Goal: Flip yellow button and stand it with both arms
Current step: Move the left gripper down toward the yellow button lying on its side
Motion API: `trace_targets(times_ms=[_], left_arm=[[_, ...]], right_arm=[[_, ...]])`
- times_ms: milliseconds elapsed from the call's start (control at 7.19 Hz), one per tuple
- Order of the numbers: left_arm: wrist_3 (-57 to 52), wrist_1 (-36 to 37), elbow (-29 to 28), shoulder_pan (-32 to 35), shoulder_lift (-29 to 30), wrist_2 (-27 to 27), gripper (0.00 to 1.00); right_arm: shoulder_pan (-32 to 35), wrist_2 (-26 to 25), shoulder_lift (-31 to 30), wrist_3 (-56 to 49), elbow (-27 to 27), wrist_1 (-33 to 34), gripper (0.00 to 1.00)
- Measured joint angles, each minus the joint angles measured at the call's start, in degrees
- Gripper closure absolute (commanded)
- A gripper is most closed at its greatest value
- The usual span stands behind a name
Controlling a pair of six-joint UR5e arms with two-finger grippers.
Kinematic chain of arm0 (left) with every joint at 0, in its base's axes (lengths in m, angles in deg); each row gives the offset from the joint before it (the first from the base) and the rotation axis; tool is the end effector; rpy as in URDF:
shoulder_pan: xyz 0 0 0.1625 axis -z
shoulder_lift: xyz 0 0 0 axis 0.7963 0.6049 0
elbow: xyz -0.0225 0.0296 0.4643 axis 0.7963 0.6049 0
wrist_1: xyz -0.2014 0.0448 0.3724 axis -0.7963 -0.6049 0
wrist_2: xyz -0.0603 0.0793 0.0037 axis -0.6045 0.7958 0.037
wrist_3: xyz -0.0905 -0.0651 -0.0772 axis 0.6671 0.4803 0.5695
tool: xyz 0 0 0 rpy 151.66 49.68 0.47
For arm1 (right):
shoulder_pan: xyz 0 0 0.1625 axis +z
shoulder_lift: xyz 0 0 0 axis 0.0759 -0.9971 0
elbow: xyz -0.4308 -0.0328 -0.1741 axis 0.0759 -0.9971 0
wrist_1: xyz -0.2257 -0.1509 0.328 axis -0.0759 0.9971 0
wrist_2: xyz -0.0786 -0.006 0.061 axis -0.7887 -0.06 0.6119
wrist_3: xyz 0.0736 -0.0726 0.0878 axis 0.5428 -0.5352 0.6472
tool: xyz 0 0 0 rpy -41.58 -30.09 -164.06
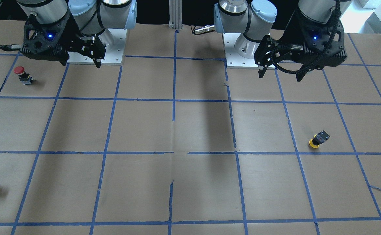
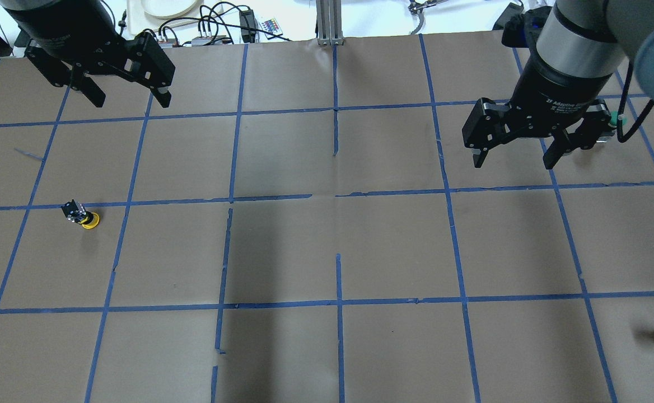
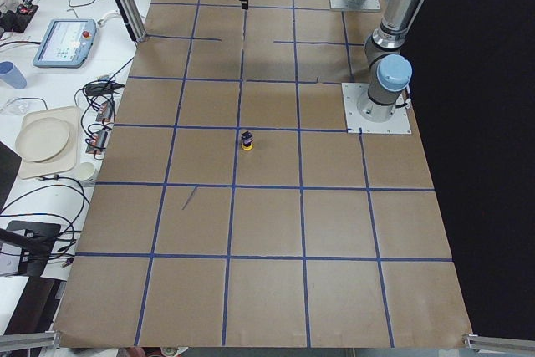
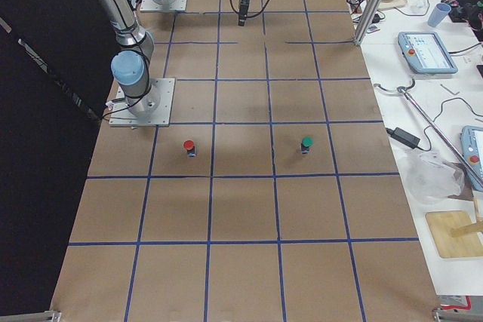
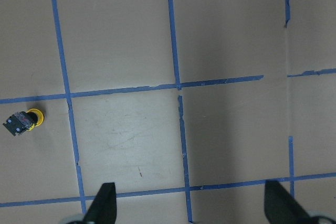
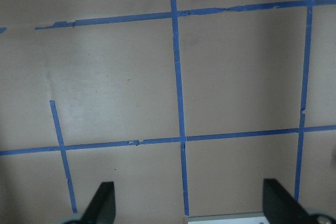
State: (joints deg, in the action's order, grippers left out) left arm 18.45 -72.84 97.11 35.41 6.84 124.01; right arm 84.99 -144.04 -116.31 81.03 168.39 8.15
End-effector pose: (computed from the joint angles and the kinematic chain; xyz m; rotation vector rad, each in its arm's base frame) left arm -0.1185 -0.5241 0.5573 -0.1166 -3.1279 0.0312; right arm 0.1302 -0.4547 0.4964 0.1090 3.1224 0.1697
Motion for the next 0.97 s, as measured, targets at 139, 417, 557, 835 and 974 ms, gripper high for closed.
trace_targets(times_ms=[139,417,557,835,974], left_arm=[[-0.01,-0.14,-0.06,-0.02,0.01,0.0,0.0],[-0.09,-0.32,-0.07,-0.18,0.17,-0.03,0.01],[-0.46,-0.29,0.09,-0.59,0.29,0.0,0.02],[-1.93,-0.3,1.06,-2.38,0.62,0.06,0.02],[-4.17,-0.02,2.2,-3.98,0.8,-0.01,0.02]], right_arm=[[-0.02,0.26,-0.03,-0.02,0.03,0.04,0.0],[-0.04,0.72,-0.17,0.21,0.04,0.08,0.0],[-0.04,0.77,-0.19,0.32,0.04,0.14,0.0],[-0.04,0.74,-0.2,0.36,0.04,0.34,0.0],[-0.04,0.72,-0.2,0.36,0.04,0.38,0.0]])
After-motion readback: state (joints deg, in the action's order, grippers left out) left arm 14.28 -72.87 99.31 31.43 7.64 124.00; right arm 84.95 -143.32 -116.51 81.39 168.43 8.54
